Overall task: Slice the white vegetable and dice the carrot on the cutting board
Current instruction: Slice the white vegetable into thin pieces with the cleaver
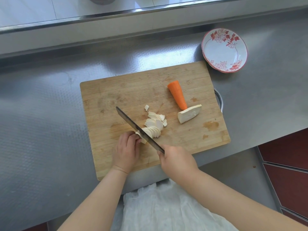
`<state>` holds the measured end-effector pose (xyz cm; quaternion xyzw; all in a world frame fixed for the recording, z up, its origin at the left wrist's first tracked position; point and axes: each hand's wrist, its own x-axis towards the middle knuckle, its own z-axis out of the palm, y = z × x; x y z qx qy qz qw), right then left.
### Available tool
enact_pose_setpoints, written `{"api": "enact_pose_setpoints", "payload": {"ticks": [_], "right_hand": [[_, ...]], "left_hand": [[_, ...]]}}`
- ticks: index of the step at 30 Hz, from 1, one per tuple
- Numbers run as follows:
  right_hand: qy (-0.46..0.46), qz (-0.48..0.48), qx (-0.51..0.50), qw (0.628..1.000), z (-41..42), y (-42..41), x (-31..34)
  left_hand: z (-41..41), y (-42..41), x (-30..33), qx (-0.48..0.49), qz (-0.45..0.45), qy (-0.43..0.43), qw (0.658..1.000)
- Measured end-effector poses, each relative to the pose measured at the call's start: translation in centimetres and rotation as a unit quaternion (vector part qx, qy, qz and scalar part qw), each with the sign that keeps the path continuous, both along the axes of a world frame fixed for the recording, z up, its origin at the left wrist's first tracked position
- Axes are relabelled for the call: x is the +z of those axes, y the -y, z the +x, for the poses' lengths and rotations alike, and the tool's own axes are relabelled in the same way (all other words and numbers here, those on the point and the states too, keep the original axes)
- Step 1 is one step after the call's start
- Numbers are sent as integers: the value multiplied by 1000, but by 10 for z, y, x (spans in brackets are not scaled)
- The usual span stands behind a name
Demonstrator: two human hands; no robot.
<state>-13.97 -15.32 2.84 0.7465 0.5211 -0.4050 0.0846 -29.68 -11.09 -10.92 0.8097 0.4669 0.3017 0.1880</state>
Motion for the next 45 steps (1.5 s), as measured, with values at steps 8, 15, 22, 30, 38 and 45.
{"api": "enact_pose_setpoints", "payload": {"ticks": [8,15,22,30,38,45], "right_hand": [[24,-15,11,1000,-5,0,-5],[15,-32,-7,999,-11,-12,-14],[-15,-27,-37,999,-11,-19,-25],[-44,-13,-64,997,4,-14,-17],[-18,-5,-12,1000,6,-1,-4],[-10,-22,0,1000,4,-4,-7]], "left_hand": [[0,-1,-1,-7,2,-2,1000],[-1,-2,-2,-8,-15,2,1000],[-1,-1,-4,4,-11,-10,1000],[-1,-1,-3,2,-14,-12,1000],[-1,-1,-2,6,-19,-13,1000],[0,-1,-1,3,-14,-9,1000]]}}
